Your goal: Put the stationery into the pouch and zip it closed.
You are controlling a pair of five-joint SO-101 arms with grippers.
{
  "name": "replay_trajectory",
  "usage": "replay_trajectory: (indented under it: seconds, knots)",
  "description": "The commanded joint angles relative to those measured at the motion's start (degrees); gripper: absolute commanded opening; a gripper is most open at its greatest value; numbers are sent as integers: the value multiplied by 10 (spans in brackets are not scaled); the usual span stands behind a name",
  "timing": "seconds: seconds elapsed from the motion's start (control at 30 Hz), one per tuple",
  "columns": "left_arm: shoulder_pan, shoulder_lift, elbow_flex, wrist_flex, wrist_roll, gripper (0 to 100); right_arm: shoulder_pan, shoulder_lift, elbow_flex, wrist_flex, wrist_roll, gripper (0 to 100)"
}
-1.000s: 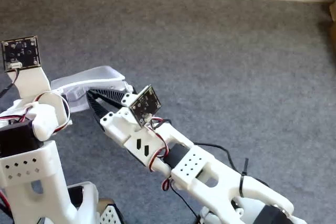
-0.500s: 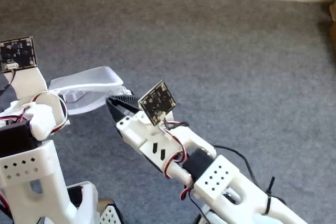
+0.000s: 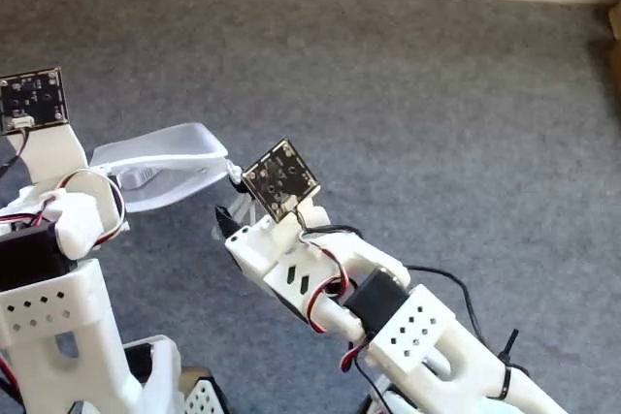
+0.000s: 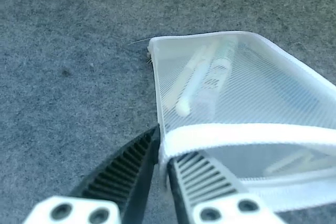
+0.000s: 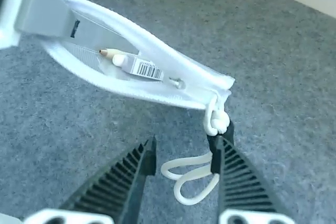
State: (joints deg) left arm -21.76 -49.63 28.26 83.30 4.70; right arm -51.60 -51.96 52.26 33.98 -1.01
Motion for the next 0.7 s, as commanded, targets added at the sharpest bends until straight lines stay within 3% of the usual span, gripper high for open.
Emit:
replay_trajectory:
  seconds: [0.0,0.23,0.5,0.67]
  knots:
    - [-7,0,5,-3,-3,7,14,11,-45,3,-5,173]
    - [-7,0,9,-3,-3,7,84,127,-74,-34,-5,176]
    - [-7,0,9,-4,-3,7,71,182,-80,-45,-5,176]
    - [-7,0,9,-4,-3,7,57,184,-74,-124,-4,176]
